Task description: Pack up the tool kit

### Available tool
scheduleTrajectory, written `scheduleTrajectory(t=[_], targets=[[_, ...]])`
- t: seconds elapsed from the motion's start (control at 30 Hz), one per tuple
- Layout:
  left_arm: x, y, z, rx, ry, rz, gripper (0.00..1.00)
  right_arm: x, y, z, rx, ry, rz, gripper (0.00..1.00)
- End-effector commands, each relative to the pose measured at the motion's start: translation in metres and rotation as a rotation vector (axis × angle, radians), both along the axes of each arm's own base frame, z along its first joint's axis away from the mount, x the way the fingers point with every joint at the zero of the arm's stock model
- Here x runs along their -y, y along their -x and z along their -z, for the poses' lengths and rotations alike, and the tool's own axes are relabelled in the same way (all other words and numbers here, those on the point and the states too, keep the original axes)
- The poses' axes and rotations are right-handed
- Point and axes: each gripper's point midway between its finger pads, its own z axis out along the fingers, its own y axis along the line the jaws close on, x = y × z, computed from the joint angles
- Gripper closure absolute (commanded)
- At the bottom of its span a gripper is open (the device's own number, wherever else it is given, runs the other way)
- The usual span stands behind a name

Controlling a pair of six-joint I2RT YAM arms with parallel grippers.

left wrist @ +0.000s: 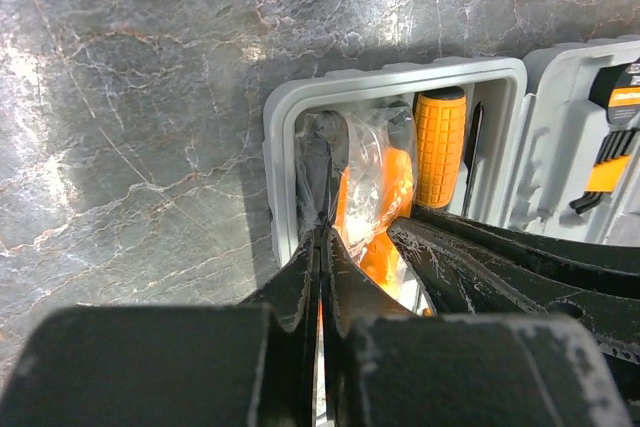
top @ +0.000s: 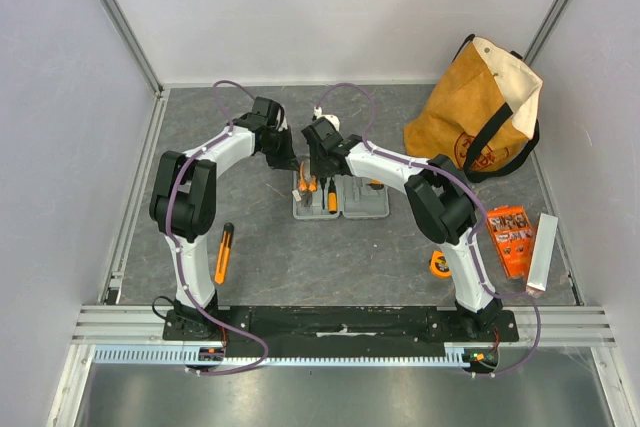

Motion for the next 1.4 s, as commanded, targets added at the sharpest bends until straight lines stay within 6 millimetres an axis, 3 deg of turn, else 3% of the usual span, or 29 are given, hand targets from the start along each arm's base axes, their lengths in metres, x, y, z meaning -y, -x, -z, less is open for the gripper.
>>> scheduleTrajectory(t=[0.0, 0.23, 0.43, 0.6, 0.9, 1.37], targets=[[0.000, 0.026, 0.036, -0.093, -0.159, 0.075, 0.98, 0.005, 0.008, 0.025, -0.058, 0.043, -0.017, 0.88], [0.004, 0.039, 0.044, -0.132, -0.210, 0.106, 0.98, 0.004, 0.011, 0.028, -0.074, 0.034, -0.015, 0.88], [0.019, 0.039, 0.033, -0.121, -0.139, 0.129, 0.83, 0.004, 0.011, 0.025, -0.071, 0.017, 0.008, 0.85], [0.024, 0.041, 0.030, -0.125, -0.114, 0.134, 0.82, 0.002, 0.010, 0.024, -0.064, -0.002, 0.021, 0.85], [0.016, 0.054, 0.048, -0.192, -0.179, 0.137, 0.98, 0.002, 0.015, 0.029, -0.085, -0.018, 0.025, 0.84], [0.026, 0.103, 0.083, -0.323, -0.285, 0.138, 0.98, -0.002, 0.028, 0.041, -0.121, -0.101, 0.037, 0.85]])
